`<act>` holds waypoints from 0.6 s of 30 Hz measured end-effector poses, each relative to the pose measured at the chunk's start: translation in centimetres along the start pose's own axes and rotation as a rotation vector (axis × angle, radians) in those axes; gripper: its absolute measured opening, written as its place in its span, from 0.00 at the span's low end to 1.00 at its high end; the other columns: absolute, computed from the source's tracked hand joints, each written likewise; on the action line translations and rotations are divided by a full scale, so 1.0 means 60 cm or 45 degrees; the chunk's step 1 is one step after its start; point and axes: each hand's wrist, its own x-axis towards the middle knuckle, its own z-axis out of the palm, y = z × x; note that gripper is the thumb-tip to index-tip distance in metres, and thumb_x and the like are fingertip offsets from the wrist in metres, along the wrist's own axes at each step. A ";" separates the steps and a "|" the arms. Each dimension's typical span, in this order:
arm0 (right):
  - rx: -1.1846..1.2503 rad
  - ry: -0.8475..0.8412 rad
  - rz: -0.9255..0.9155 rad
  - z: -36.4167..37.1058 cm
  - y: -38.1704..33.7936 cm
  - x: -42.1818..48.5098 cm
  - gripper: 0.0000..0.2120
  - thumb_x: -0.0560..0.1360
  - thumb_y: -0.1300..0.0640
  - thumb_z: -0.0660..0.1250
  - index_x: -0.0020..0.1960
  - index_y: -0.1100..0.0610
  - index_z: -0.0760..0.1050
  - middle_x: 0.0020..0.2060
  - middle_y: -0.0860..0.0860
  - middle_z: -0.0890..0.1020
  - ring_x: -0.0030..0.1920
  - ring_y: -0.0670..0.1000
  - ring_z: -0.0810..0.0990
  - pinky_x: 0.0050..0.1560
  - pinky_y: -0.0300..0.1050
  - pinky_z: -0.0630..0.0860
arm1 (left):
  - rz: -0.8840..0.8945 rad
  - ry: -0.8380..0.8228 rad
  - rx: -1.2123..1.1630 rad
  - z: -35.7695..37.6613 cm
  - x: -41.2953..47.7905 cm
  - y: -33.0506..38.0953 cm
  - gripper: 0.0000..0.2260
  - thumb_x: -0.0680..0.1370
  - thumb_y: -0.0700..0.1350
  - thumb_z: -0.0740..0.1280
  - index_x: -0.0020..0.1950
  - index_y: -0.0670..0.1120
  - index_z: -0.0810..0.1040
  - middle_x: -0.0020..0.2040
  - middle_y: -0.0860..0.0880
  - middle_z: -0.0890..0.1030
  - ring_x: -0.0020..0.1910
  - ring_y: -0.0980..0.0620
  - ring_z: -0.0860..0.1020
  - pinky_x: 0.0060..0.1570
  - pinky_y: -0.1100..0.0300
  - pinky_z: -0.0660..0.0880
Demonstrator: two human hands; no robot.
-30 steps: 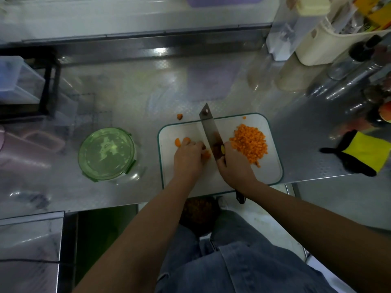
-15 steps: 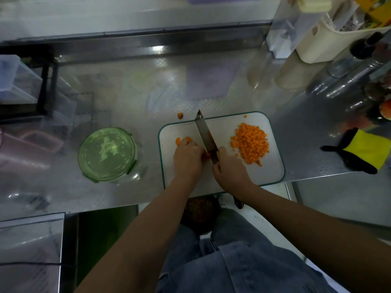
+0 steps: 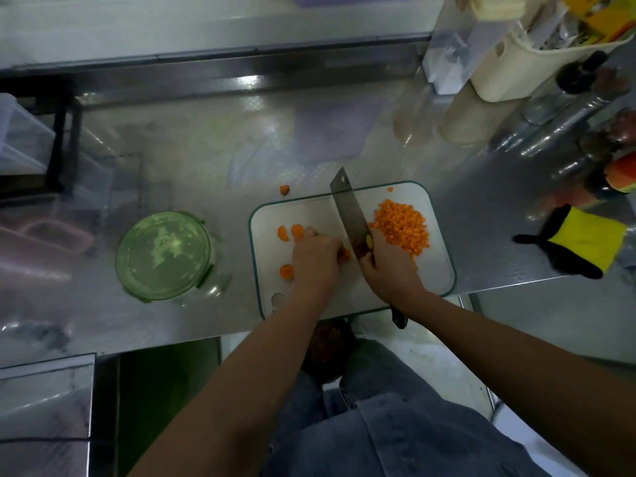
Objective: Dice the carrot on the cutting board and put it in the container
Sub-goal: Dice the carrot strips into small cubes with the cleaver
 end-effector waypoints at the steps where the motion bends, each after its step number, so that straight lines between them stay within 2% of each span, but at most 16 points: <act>1: 0.015 0.011 -0.009 -0.001 0.000 -0.002 0.21 0.77 0.60 0.60 0.69 0.63 0.63 0.32 0.51 0.73 0.29 0.50 0.71 0.28 0.44 0.61 | -0.025 -0.003 -0.012 -0.001 0.000 0.004 0.07 0.75 0.44 0.66 0.47 0.46 0.84 0.42 0.45 0.80 0.52 0.47 0.72 0.41 0.56 0.66; 3: 0.033 0.034 -0.029 -0.002 -0.004 -0.006 0.19 0.77 0.61 0.60 0.67 0.63 0.65 0.32 0.50 0.72 0.29 0.48 0.68 0.27 0.44 0.59 | -0.071 0.003 -0.037 -0.002 -0.002 0.007 0.08 0.75 0.42 0.65 0.48 0.46 0.84 0.43 0.45 0.79 0.51 0.46 0.73 0.42 0.56 0.68; 7: 0.036 0.011 -0.058 0.002 -0.011 -0.010 0.16 0.77 0.60 0.60 0.63 0.63 0.66 0.37 0.57 0.77 0.36 0.58 0.77 0.34 0.45 0.63 | -0.089 0.065 -0.048 -0.007 -0.006 0.010 0.07 0.74 0.40 0.67 0.46 0.44 0.85 0.41 0.42 0.79 0.48 0.44 0.75 0.40 0.55 0.68; 10: 0.074 -0.009 -0.037 0.009 -0.011 -0.014 0.13 0.76 0.59 0.61 0.59 0.63 0.67 0.40 0.59 0.78 0.40 0.61 0.78 0.35 0.48 0.65 | -0.096 0.087 -0.068 -0.006 -0.007 0.011 0.07 0.73 0.38 0.67 0.44 0.42 0.85 0.40 0.41 0.78 0.47 0.42 0.75 0.40 0.53 0.71; 14: 0.065 -0.039 0.004 0.021 -0.017 -0.016 0.14 0.77 0.58 0.59 0.60 0.62 0.67 0.41 0.60 0.79 0.41 0.62 0.78 0.37 0.53 0.71 | -0.125 0.088 -0.026 0.007 -0.005 0.005 0.05 0.72 0.41 0.69 0.42 0.45 0.85 0.35 0.45 0.77 0.48 0.46 0.74 0.35 0.56 0.67; 18: 0.076 0.003 0.015 0.028 -0.016 -0.017 0.15 0.77 0.60 0.59 0.62 0.62 0.67 0.40 0.60 0.78 0.39 0.62 0.78 0.36 0.54 0.72 | -0.119 0.096 -0.024 0.009 -0.006 0.005 0.04 0.71 0.42 0.70 0.40 0.45 0.84 0.33 0.45 0.76 0.45 0.45 0.74 0.33 0.56 0.66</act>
